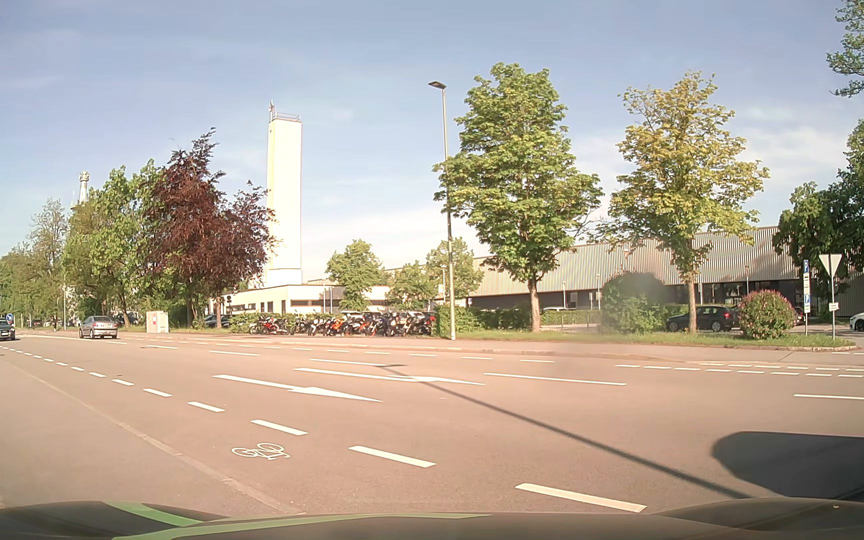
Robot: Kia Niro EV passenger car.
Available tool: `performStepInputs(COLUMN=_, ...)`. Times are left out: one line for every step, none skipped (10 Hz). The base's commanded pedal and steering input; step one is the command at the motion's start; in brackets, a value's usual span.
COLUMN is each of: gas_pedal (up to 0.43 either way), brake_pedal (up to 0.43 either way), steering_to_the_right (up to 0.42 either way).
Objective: Follow the waypoints while adhering to traffic rules and regulations
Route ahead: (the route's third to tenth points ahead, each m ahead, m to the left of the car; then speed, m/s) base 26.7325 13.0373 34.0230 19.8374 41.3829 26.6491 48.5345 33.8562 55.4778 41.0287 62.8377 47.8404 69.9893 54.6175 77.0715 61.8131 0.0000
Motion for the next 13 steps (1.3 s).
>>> performStepInputs(gas_pedal=0.000, brake_pedal=0.329, steering_to_the_right=0.349)
performStepInputs(gas_pedal=0.000, brake_pedal=0.329, steering_to_the_right=0.349)
performStepInputs(gas_pedal=0.000, brake_pedal=0.329, steering_to_the_right=0.349)
performStepInputs(gas_pedal=0.000, brake_pedal=0.329, steering_to_the_right=0.349)
performStepInputs(gas_pedal=0.000, brake_pedal=0.335, steering_to_the_right=0.349)
performStepInputs(gas_pedal=0.000, brake_pedal=0.329, steering_to_the_right=0.349)
performStepInputs(gas_pedal=0.000, brake_pedal=0.335, steering_to_the_right=0.349)
performStepInputs(gas_pedal=0.000, brake_pedal=0.335, steering_to_the_right=0.349)
performStepInputs(gas_pedal=0.000, brake_pedal=0.335, steering_to_the_right=0.349)
performStepInputs(gas_pedal=0.000, brake_pedal=0.335, steering_to_the_right=0.349)
performStepInputs(gas_pedal=0.000, brake_pedal=0.335, steering_to_the_right=0.349)
performStepInputs(gas_pedal=0.000, brake_pedal=0.335, steering_to_the_right=0.349)
performStepInputs(gas_pedal=0.000, brake_pedal=0.335, steering_to_the_right=0.349)
